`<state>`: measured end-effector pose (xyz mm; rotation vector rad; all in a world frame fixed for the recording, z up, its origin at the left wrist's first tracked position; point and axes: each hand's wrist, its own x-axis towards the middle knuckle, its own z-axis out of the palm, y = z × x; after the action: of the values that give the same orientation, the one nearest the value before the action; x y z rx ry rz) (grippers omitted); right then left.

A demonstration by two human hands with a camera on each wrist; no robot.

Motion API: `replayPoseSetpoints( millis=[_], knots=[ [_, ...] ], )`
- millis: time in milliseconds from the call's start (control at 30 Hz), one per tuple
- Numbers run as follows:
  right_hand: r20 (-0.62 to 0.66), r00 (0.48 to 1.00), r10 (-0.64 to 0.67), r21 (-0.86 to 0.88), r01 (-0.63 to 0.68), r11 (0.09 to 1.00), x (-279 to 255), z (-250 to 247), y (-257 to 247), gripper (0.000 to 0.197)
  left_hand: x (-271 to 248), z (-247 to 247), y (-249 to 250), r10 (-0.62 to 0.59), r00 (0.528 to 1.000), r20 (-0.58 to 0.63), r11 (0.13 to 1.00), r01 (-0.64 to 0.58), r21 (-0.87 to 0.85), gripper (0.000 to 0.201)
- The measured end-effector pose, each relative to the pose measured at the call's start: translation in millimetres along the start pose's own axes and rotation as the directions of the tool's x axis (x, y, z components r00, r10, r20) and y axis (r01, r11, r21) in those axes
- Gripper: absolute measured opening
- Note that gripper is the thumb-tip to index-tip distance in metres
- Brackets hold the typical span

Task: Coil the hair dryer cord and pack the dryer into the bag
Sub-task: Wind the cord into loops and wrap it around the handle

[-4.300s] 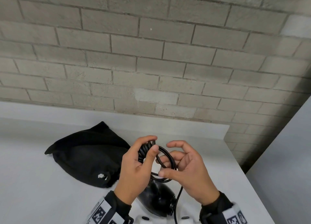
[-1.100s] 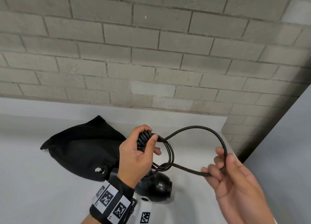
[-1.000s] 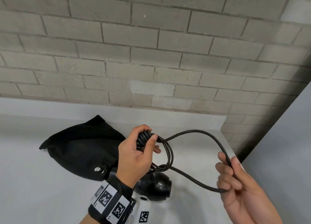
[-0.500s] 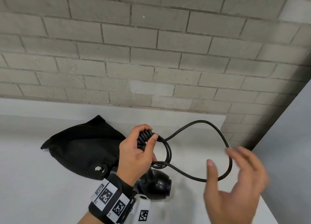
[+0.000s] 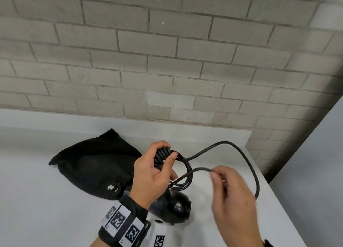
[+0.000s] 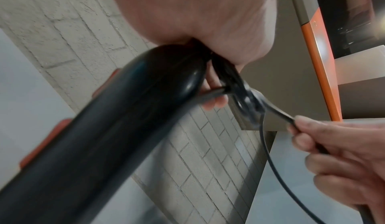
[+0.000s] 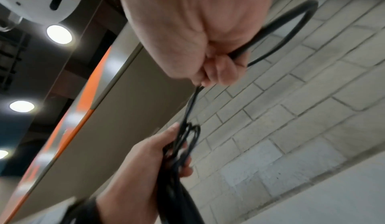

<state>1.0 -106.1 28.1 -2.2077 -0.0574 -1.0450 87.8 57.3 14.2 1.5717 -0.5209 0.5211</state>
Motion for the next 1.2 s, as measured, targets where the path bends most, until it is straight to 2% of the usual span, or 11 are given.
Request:
replayPoseSetpoints(
  millis=[67,167,233,333,467,633,800,933,1000,1100,1200],
  knots=[
    [-0.174,0.966,0.190,0.222,-0.149,0.963,5.4,-15.2,2.9,0.021,-0.3,-0.5,0.7,-0.005,1.000,0.009,1.000,0.005,-0.011,0.018],
    [-0.159,0.917,0.365,0.580,-0.212,0.786,9.5,-41.1,8.9,0.016,1.0,0.3,1.7,-0.025,1.000,-0.010,0.999,0.024,-0.026,0.016],
    [-0.109,0.942,0.318,0.565,-0.205,0.799,4.8,-55.1,18.3,0.018,2.6,1.5,2.2,-0.032,0.999,-0.014,0.999,0.031,-0.034,0.017],
    [-0.076,0.922,0.379,0.523,-0.286,0.803,-12.7,-69.6,45.1,0.061,4.0,2.3,1.4,-0.013,1.000,-0.011,1.000,0.013,-0.024,0.017],
    [-0.034,0.902,0.431,0.483,-0.362,0.797,-34.1,-78.5,75.9,0.031,4.9,3.1,0.0,0.017,1.000,-0.001,1.000,-0.017,-0.006,0.017],
    [0.096,0.977,0.190,0.508,-0.212,0.835,-42.2,-73.2,81.5,0.037,4.4,2.3,-3.5,0.039,0.999,-0.007,0.999,-0.039,0.026,0.017],
    [0.348,0.934,0.081,0.027,-0.097,0.995,-55.2,-58.6,107.1,0.035,4.0,2.2,-2.6,0.057,0.998,-0.003,0.997,-0.057,0.049,0.023],
    [0.522,0.852,0.040,-0.221,0.090,0.971,-64.8,-34.8,119.3,0.019,4.1,2.1,-2.2,0.047,0.999,0.015,0.998,-0.048,0.045,0.017],
    [0.485,0.874,-0.031,-0.144,0.114,0.983,-58.3,-25.0,106.7,0.015,3.6,1.9,-0.2,0.036,0.999,0.010,0.998,-0.036,0.043,0.016],
    [0.191,0.977,-0.097,0.035,0.092,0.995,-39.3,-15.9,61.3,0.010,2.9,0.7,-0.2,0.031,1.000,-0.003,0.999,-0.031,0.033,0.017],
    [-0.004,0.997,-0.080,0.088,0.080,0.993,-16.1,-6.7,21.6,0.018,2.0,0.6,-1.2,0.030,1.000,-0.006,0.999,-0.029,0.044,0.019]
  ],
)
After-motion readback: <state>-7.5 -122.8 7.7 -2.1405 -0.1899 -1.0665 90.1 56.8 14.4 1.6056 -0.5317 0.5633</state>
